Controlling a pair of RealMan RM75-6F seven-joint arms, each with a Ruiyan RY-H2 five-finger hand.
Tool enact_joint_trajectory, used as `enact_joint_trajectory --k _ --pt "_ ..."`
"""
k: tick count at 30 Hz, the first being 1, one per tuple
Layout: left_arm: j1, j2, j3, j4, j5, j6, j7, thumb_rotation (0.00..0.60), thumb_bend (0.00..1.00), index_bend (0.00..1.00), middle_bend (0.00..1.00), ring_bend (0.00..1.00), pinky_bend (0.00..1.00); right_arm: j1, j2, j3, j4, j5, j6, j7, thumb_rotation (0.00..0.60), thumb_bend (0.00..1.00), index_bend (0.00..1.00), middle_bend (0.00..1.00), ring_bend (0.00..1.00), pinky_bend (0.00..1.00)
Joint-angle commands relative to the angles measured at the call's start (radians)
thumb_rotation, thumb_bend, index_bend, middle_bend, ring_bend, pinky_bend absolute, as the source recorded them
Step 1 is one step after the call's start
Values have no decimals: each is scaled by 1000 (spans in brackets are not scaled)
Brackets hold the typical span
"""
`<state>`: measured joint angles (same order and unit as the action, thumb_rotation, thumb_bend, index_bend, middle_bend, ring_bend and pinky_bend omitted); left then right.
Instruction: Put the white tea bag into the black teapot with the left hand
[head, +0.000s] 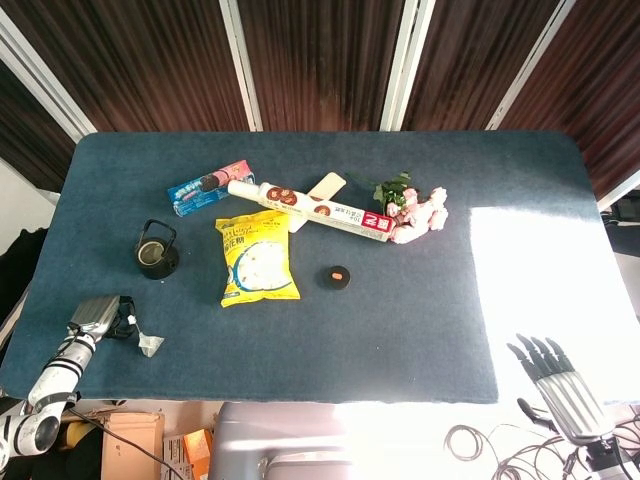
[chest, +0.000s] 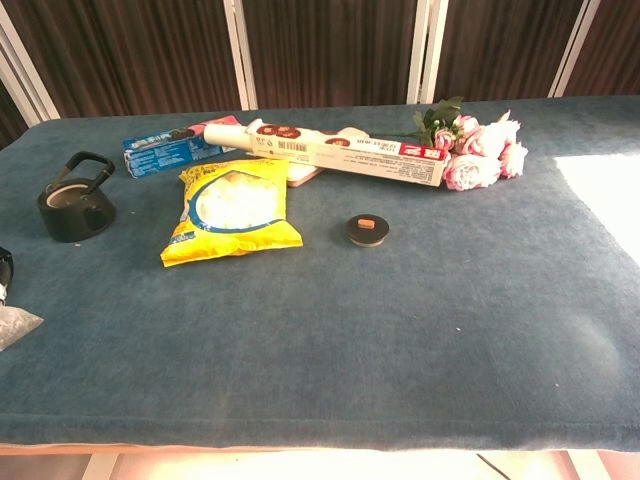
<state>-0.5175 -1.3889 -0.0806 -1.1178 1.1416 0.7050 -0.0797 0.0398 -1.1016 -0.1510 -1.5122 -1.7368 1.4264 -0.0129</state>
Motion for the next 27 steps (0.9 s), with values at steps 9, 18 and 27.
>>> enact_joint_trajectory --k 9,18,27 --pt "4 0 1 6 45 17 -49 600 451 649 1000 1000 1000 0 -1 0 -1 1 -3 -4 600 299 0 0 0 0" --pt "10 14 -2 -9 94 60 -99 600 482 676 1000 1000 1000 0 -1 -1 0 0 -2 -3 600 299 0 0 0 0" --pt "12 139 -89 -172 113 201 -141 600 463 677 1000 1000 1000 0 2 -1 0 0 0 1 600 299 0 0 0 0"
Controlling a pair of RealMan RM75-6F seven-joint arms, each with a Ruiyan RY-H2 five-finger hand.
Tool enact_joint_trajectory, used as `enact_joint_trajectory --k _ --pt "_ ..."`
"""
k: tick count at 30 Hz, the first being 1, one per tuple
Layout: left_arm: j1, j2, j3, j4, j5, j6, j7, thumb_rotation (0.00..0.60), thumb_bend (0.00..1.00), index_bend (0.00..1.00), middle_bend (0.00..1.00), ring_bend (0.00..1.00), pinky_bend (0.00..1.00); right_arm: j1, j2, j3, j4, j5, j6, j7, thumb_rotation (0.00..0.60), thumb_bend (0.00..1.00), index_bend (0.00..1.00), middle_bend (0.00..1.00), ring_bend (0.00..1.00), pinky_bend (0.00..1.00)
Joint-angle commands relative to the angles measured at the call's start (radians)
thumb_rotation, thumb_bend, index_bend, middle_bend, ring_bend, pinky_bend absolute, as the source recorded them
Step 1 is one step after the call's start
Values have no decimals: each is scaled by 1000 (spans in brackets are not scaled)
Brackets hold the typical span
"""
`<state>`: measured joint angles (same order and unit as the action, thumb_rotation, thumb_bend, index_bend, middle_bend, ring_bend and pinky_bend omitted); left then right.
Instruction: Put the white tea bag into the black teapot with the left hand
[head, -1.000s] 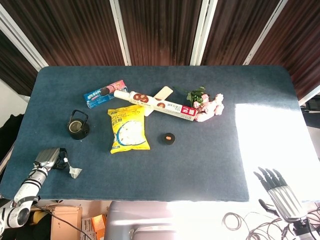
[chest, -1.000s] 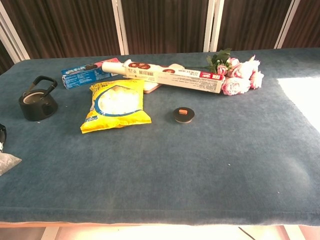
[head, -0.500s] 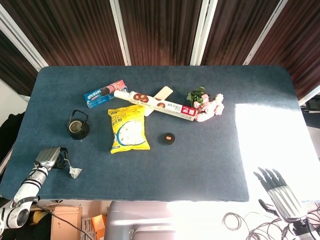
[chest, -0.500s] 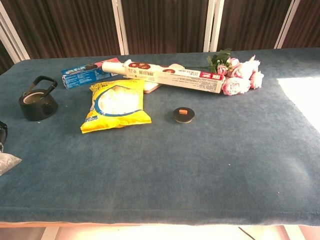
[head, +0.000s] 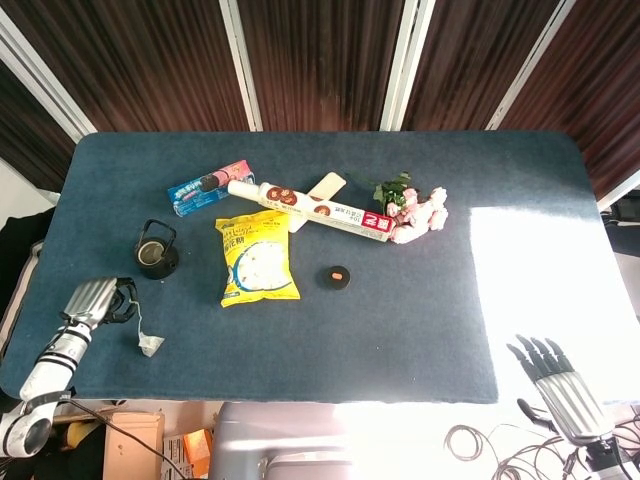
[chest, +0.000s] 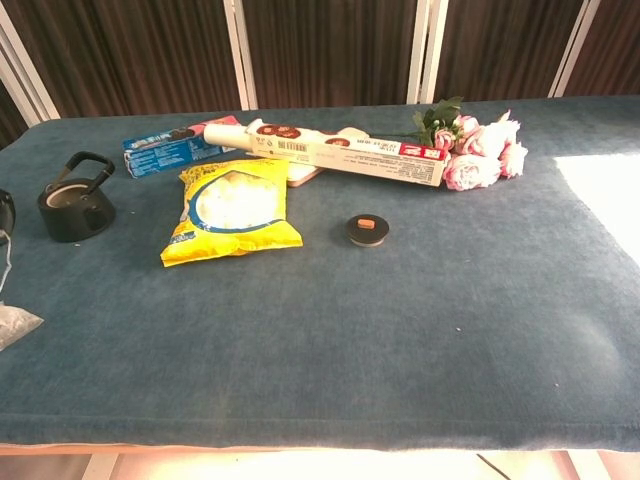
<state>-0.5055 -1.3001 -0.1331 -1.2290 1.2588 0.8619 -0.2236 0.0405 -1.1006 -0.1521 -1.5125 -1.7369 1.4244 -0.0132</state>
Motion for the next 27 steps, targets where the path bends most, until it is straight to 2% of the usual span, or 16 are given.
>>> enact_joint_trajectory --k 1,9,13,20,27 --pt "0 65 -46 -82 -10 55 11 600 461 677 1000 1000 1000 -1 1 0 0 0 3 3 600 299 0 0 0 0" --pt "-16 168 -119 -236 -91 110 115 600 459 677 1000 1000 1000 -2 2 0 0 0 5 4 600 299 0 0 0 0" --pt "-30 181 -150 -269 -140 134 167 600 457 677 1000 1000 1000 -3 3 2 0 2 7 6 600 300 0 0 0 0" --pt "-60 160 -195 -262 -207 169 215 600 456 677 1000 1000 1000 -5 7 5 2 7 12 20 600 299 0 0 0 0" --pt "-107 114 -215 -182 -262 163 276 600 452 677 1000 1000 1000 -7 12 9 4 15 18 33 600 299 0 0 0 0"
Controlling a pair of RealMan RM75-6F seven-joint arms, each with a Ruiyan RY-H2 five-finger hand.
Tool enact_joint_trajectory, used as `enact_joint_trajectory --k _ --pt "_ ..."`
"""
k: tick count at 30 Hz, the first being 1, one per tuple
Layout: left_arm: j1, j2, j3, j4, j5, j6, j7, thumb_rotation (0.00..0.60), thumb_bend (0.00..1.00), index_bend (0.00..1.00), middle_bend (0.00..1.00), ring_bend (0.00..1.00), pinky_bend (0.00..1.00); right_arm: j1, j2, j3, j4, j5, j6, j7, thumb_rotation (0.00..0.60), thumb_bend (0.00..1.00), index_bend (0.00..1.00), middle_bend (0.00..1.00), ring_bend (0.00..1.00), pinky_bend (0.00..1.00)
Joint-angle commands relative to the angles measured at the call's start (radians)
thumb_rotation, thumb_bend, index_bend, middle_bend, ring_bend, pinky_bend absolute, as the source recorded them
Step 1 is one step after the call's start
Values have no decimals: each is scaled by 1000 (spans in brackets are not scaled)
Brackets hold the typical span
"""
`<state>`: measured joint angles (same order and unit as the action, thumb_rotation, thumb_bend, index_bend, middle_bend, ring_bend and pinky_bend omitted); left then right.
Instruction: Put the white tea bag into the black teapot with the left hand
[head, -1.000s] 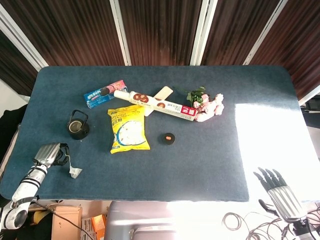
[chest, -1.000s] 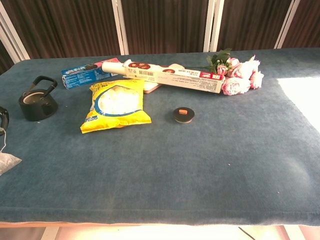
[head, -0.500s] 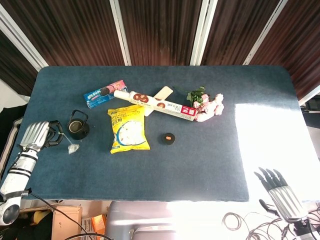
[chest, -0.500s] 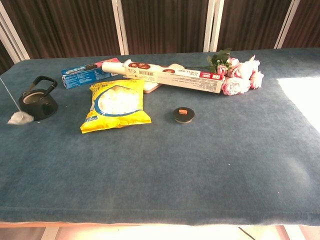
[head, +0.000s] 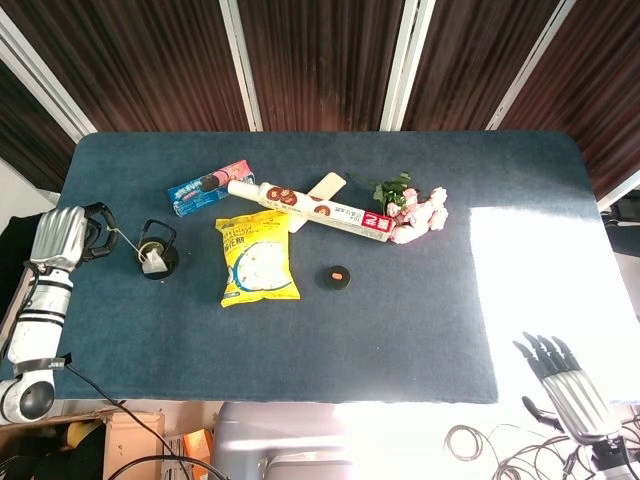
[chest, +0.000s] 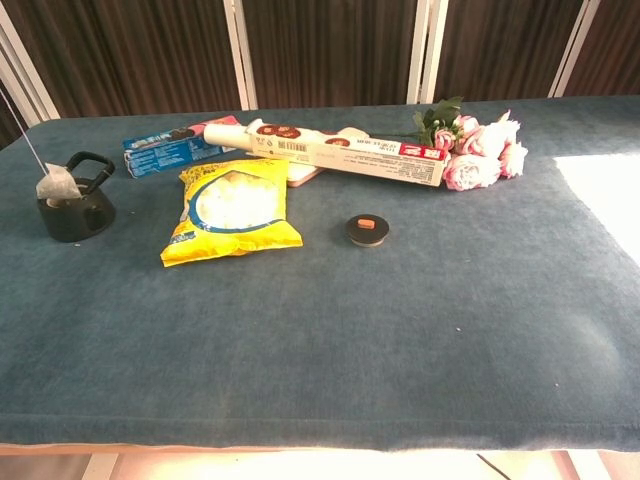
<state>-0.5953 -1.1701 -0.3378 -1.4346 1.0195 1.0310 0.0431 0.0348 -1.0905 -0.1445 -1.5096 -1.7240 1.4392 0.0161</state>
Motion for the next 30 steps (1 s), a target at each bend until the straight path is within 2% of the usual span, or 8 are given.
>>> enact_joint_trajectory --k 1,8,18,24,30 --pt "-23 -21 -15 37 -32 -12 10 600 452 677 1000 1000 1000 -3 2 3 2 4 6 8 600 299 0 0 0 0" --pt "-42 -49 -8 104 -56 -54 3 600 453 677 1000 1000 1000 -4 2 8 7 15 4 12 600 299 0 0 0 0" --pt "-52 -120 42 219 -42 -117 -19 600 452 677 1000 1000 1000 -11 3 10 12 16 15 18 600 299 0 0 0 0" --pt "-43 -139 65 246 -4 -132 -61 600 451 677 1000 1000 1000 -10 1 10 12 16 10 12 600 300 0 0 0 0" --pt "-8 -147 110 223 93 -89 -116 600 451 677 1000 1000 1000 -11 0 10 13 17 10 11 600 299 0 0 0 0"
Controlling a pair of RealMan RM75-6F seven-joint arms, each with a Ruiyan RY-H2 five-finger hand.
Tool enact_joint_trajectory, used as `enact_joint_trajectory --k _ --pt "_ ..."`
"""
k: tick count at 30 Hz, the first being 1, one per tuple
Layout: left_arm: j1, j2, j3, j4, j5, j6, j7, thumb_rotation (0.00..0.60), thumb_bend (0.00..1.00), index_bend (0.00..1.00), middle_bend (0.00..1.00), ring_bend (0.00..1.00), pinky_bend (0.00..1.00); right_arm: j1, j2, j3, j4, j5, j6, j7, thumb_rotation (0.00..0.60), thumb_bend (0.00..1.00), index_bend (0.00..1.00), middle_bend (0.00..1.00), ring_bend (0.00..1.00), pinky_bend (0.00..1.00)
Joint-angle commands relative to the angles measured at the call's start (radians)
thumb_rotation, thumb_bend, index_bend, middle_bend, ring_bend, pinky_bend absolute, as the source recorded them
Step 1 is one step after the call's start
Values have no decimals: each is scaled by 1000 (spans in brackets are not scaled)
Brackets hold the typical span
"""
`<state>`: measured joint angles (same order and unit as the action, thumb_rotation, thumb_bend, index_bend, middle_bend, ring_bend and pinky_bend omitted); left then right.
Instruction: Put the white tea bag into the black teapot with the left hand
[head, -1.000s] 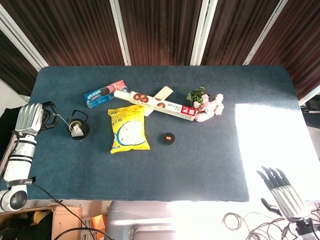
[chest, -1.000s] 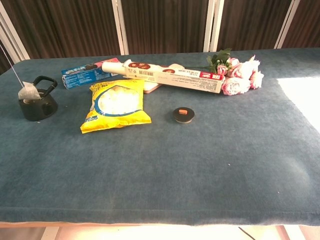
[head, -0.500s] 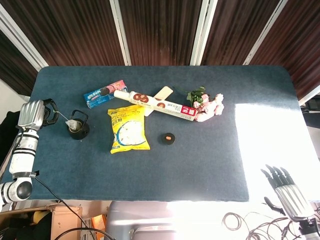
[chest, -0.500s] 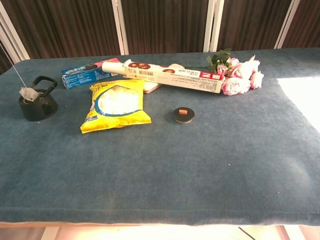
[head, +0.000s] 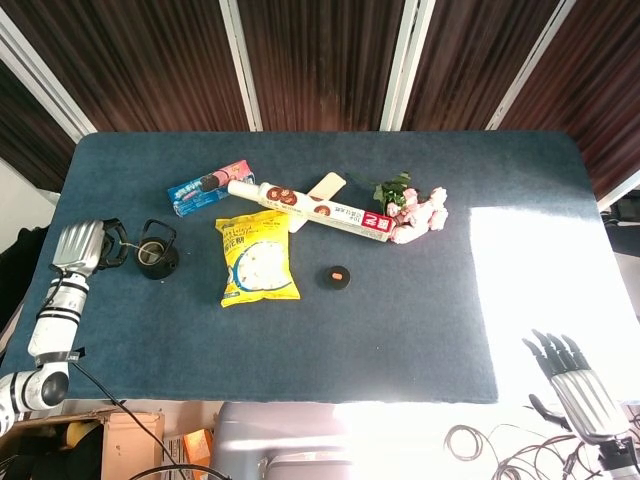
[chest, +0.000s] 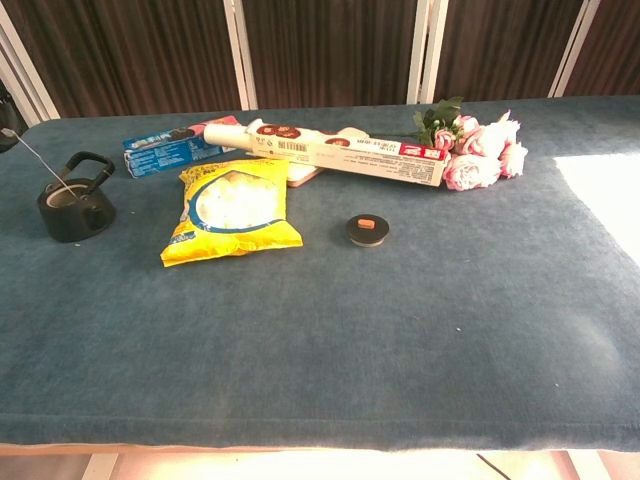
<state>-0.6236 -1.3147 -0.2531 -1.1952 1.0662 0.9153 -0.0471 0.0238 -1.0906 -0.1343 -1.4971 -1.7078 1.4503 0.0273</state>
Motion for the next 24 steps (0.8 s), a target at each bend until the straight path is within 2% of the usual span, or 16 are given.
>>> enact_joint_trajectory --k 1,5,11,14,16,18,21,24 --pt "31 -1 39 -26 72 42 -33 600 451 677 1000 1000 1000 1 0 0 0 0 -2 -1 600 300 0 0 0 0" --pt "62 -6 87 -39 133 68 -41 600 451 677 1000 1000 1000 2 -2 -2 -2 -3 -7 -9 600 300 0 0 0 0" --pt "85 -46 143 -2 175 44 -72 600 410 638 1000 1000 1000 -1 -3 -4 -2 -8 -1 -11 600 300 0 0 0 0" --pt "87 -68 162 25 190 18 -91 600 256 534 1000 1000 1000 -1 -4 -4 -3 -8 -2 -11 600 300 0 0 0 0" --pt "86 -74 170 34 195 -2 -105 600 113 434 1000 1000 1000 -2 -3 -5 -1 -9 -1 -9 600 299 0 0 0 0" --pt "85 -71 177 34 201 -18 -114 600 17 329 1000 1000 1000 -2 -2 -4 0 -8 1 -6 600 300 0 0 0 0" --pt "92 -55 186 12 222 -6 -114 600 0 259 1000 1000 1000 -3 -1 -4 1 -8 2 -3 600 300 0 0 0 0" --pt "122 -21 194 -51 266 69 -129 600 0 243 1000 1000 1000 -2 -2 -5 1 -10 1 -5 600 300 0 0 0 0"
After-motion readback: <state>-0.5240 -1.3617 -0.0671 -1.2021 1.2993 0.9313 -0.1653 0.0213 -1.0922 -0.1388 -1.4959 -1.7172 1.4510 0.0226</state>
